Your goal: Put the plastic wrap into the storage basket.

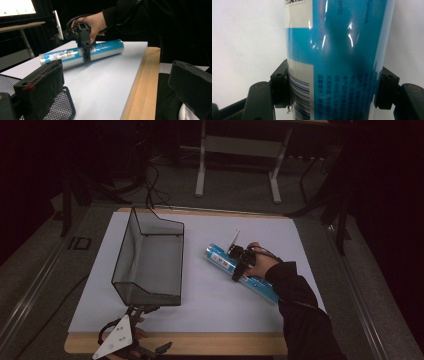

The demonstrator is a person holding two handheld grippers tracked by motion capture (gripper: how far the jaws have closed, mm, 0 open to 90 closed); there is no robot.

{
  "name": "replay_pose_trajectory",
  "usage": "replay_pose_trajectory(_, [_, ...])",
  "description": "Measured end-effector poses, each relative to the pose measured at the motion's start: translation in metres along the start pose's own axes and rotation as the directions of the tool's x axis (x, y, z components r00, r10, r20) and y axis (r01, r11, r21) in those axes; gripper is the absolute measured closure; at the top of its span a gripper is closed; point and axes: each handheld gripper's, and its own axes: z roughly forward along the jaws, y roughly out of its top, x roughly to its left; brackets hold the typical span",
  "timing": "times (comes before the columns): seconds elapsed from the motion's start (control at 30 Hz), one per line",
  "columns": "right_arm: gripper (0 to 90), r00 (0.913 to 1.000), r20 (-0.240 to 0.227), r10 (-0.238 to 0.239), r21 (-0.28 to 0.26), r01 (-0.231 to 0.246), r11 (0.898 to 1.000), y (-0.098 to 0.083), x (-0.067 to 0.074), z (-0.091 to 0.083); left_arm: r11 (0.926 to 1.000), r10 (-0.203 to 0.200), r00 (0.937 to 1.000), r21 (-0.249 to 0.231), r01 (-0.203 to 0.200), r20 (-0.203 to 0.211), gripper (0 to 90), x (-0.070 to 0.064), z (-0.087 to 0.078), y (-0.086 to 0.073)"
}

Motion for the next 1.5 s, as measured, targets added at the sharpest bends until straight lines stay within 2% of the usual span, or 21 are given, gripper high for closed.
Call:
replay_pose_trajectory(0.17, [31.8,0.9970,-0.011,0.077,-0.034,-0.077,0.996,-0.001,-0.004,-0.015,1.0000,0.002,1.0000,0.000,-0.002,-0.003,0.7,0.000,0.000,0.000])
replay_pose_trajectory(0.3, [31.8,0.9919,-0.032,0.123,-0.082,-0.125,0.989,-0.002,-0.007,-0.029,1.0000,0.003,1.0000,-0.001,-0.003,-0.003,0.7,0.000,0.000,0.000])
replay_pose_trajectory(0.37, [31.8,0.9887,-0.037,0.145,-0.084,-0.148,0.985,-0.001,-0.006,-0.034,1.0000,0.003,1.0000,-0.001,-0.003,-0.003,0.7,0.000,0.000,0.000])
replay_pose_trajectory(0.47, [31.9,0.9799,-0.039,0.195,-0.136,-0.199,0.970,-0.001,-0.007,-0.049,1.0000,-0.001,1.0000,-0.004,0.001,0.000,0.7,0.000,0.000,0.000])
replay_pose_trajectory(0.53, [31.9,0.9770,-0.044,0.208,-0.145,-0.213,0.966,0.000,-0.008,-0.052,1.0000,0.000,1.0000,-0.005,0.000,-0.001,0.7,0.000,0.000,0.000])
replay_pose_trajectory(0.7, [31.9,0.9525,-0.092,0.290,-0.237,-0.304,0.923,0.002,-0.006,-0.071,1.0000,0.003,1.0000,-0.003,-0.003,-0.004,0.7,-0.001,0.000,0.001])
replay_pose_trajectory(0.77, [31.9,0.9489,-0.102,0.299,-0.268,-0.315,0.910,0.004,-0.005,-0.077,1.0000,0.003,1.0000,-0.004,-0.003,-0.005,0.7,0.000,0.000,0.001])
replay_pose_trajectory(0.87, [31.9,0.9480,-0.088,0.306,-0.292,-0.318,0.902,0.009,-0.002,-0.087,1.0000,0.004,1.0000,-0.004,-0.004,-0.007,0.7,0.000,0.000,0.001])
replay_pose_trajectory(1.0, [31.8,0.9429,-0.118,0.311,-0.322,-0.333,0.886,0.016,0.002,-0.099,1.0000,0.004,1.0000,-0.004,-0.004,-0.006,0.7,-0.001,0.000,0.001])
replay_pose_trajectory(1.07, [31.8,0.9376,-0.130,0.323,-0.342,-0.348,0.873,0.020,0.004,-0.105,1.0000,0.004,1.0000,-0.004,-0.004,-0.006,0.7,0.000,0.000,0.001])
replay_pose_trajectory(1.1, [31.8,0.9359,-0.132,0.326,-0.364,-0.352,0.862,0.023,0.005,-0.108,1.0000,0.004,1.0000,-0.004,-0.004,-0.007,0.7,0.000,0.000,0.001])
replay_pose_trajectory(1.13, [31.8,0.9348,-0.139,0.327,-0.370,-0.355,0.858,0.026,0.006,-0.110,1.0000,0.006,0.9999,-0.003,-0.006,-0.008,0.7,0.000,0.000,0.001])
replay_pose_trajectory(1.17, [31.8,0.9304,-0.149,0.335,-0.386,-0.367,0.847,0.029,0.008,-0.113,1.0000,0.006,0.9999,-0.001,-0.006,-0.011,0.7,0.000,0.000,0.001])
replay_pose_trajectory(1.2, [31.8,0.9304,-0.149,0.335,-0.386,-0.367,0.847,0.029,0.008,-0.113,1.0000,0.006,0.9999,-0.001,-0.006,-0.011,0.7,0.000,0.000,0.001])
replay_pose_trajectory(1.23, [31.8,0.9199,-0.177,0.350,-0.406,-0.392,0.826,0.036,0.011,-0.118,1.0000,0.003,0.9999,-0.004,-0.003,-0.010,0.7,0.000,-0.001,0.001])
replay_pose_trajectory(1.3, [31.9,0.9151,-0.186,0.358,-0.414,-0.403,0.816,0.043,0.014,-0.122,1.0000,0.003,0.9999,-0.005,-0.003,-0.011,0.7,0.000,-0.001,0.001])
replay_pose_trajectory(1.33, [31.9,0.9151,-0.186,0.358,-0.414,-0.403,0.816,0.043,0.014,-0.122,1.0000,0.003,0.9999,-0.005,-0.003,-0.011,0.7,0.000,-0.001,0.001])
replay_pose_trajectory(1.37, [31.8,0.9136,-0.187,0.361,-0.424,-0.407,0.809,0.045,0.015,-0.124,1.0000,0.002,0.9999,-0.007,-0.002,-0.014,0.7,0.000,-0.002,0.001])
replay_pose_trajectory(1.4, [31.9,0.9069,-0.191,0.376,-0.436,-0.421,0.795,0.056,0.019,-0.130,1.0000,0.003,0.9999,-0.006,-0.003,-0.013,0.7,0.000,-0.002,0.001])
replay_pose_trajectory(1.43, [31.9,0.9069,-0.191,0.376,-0.436,-0.421,0.795,0.056,0.019,-0.130,1.0000,0.005,0.9999,-0.006,-0.005,-0.013,0.7,0.000,-0.002,0.001])
replay_pose_trajectory(1.5, [31.8,0.9013,-0.203,0.383,-0.447,-0.433,0.783,0.062,0.021,-0.134,1.0000,0.008,0.9999,-0.006,-0.008,-0.015,0.7,0.000,-0.002,0.001])
